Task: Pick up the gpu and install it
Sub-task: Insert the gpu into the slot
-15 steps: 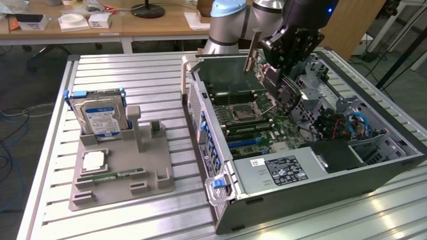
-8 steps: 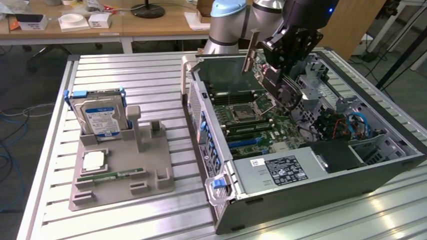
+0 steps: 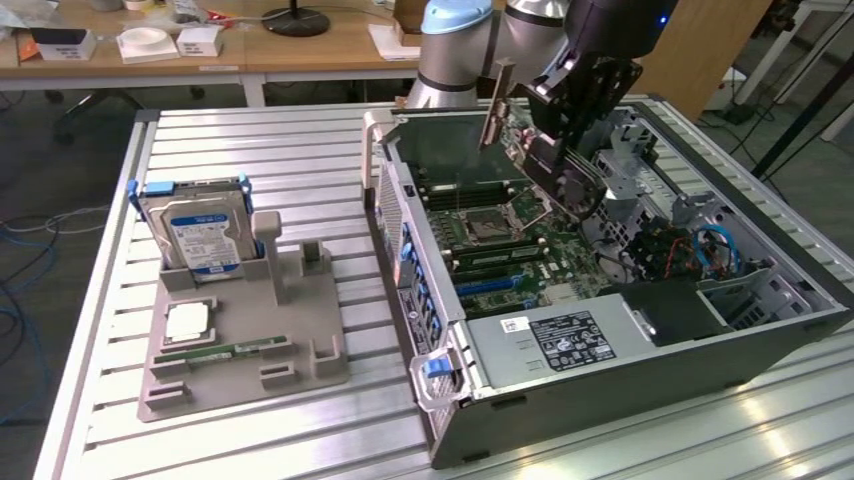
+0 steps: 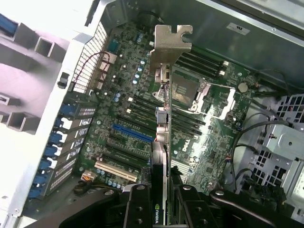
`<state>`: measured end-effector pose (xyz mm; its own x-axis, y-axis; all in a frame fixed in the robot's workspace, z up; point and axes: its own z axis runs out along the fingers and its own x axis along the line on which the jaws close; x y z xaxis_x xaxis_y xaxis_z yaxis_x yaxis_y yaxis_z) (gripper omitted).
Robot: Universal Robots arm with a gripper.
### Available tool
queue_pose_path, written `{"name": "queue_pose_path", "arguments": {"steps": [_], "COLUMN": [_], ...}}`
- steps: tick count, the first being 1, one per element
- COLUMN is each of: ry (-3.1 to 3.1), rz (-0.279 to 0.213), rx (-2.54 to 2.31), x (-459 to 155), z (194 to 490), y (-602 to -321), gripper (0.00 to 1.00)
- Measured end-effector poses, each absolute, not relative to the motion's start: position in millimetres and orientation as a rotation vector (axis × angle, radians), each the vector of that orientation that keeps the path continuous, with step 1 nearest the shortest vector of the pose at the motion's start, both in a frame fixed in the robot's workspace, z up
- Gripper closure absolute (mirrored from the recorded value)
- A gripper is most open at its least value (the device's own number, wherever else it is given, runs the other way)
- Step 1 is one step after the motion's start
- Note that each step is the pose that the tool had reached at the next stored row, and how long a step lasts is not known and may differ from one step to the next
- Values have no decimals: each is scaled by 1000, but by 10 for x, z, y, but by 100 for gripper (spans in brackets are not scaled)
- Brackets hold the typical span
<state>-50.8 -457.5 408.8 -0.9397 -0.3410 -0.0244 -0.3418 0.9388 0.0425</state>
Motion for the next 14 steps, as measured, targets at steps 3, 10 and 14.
{"name": "queue_pose_path", "arguments": {"steps": [3, 10, 14], "ry": [3070, 3052, 3041], "rz": [72, 73, 74], "rx": [-583, -674, -726], "x": [-508, -508, -508], "z": [4088, 4088, 4088], "y": [-4575, -4575, -4575], "gripper": [74, 74, 74]}}
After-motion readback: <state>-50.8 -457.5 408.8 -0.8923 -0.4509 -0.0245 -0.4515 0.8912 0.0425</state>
